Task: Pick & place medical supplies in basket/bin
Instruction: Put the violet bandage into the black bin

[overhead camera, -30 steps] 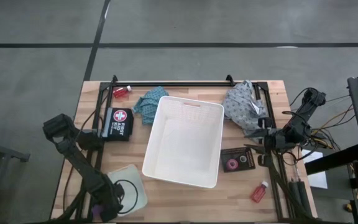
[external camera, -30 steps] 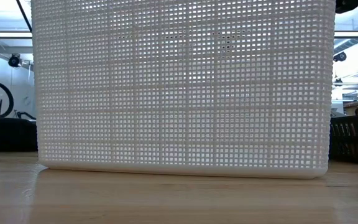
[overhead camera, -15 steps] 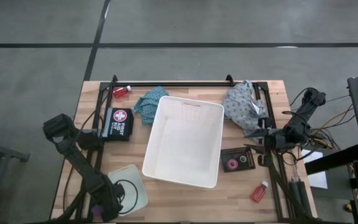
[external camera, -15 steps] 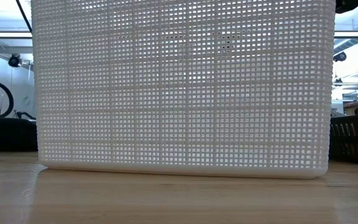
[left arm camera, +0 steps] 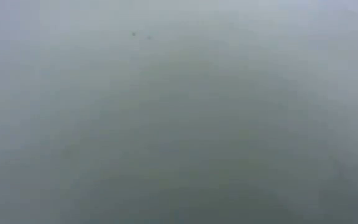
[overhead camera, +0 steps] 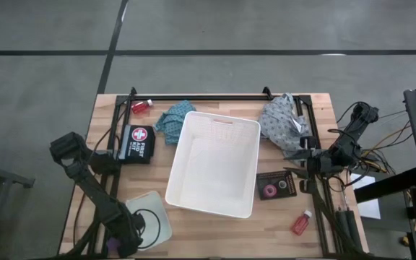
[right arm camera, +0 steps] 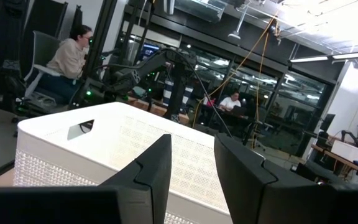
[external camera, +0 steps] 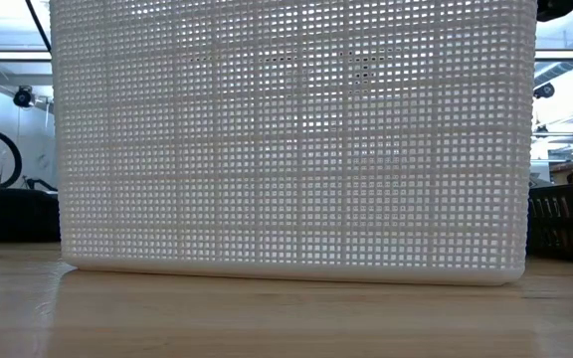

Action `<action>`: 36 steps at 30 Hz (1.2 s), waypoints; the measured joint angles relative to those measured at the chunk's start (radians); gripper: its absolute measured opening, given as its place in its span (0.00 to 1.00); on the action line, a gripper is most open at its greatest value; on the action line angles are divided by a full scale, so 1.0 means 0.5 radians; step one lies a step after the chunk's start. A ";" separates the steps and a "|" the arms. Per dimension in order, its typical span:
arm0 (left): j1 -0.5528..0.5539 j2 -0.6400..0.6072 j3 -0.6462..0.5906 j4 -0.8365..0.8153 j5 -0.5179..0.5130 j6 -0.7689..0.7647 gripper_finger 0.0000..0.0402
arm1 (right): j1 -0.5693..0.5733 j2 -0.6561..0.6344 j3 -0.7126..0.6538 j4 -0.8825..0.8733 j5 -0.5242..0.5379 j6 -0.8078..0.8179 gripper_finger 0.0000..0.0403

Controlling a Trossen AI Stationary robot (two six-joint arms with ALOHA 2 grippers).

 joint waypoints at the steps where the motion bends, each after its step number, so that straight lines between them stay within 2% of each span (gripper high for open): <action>1: 0.000 0.000 0.000 0.000 0.000 0.000 0.98 | 0.000 0.000 0.000 0.001 0.000 -0.001 0.29; 14: 0.000 0.000 0.000 0.012 0.001 0.000 0.98 | 0.000 0.000 0.000 0.001 0.000 -0.001 0.32; 28: 0.001 -0.001 0.000 0.019 0.001 -0.017 0.97 | -0.001 0.000 0.000 0.000 0.000 -0.001 0.29; 36: 0.001 -0.001 0.000 0.019 0.001 -0.007 0.96 | -0.001 0.000 0.000 0.000 0.000 -0.001 0.31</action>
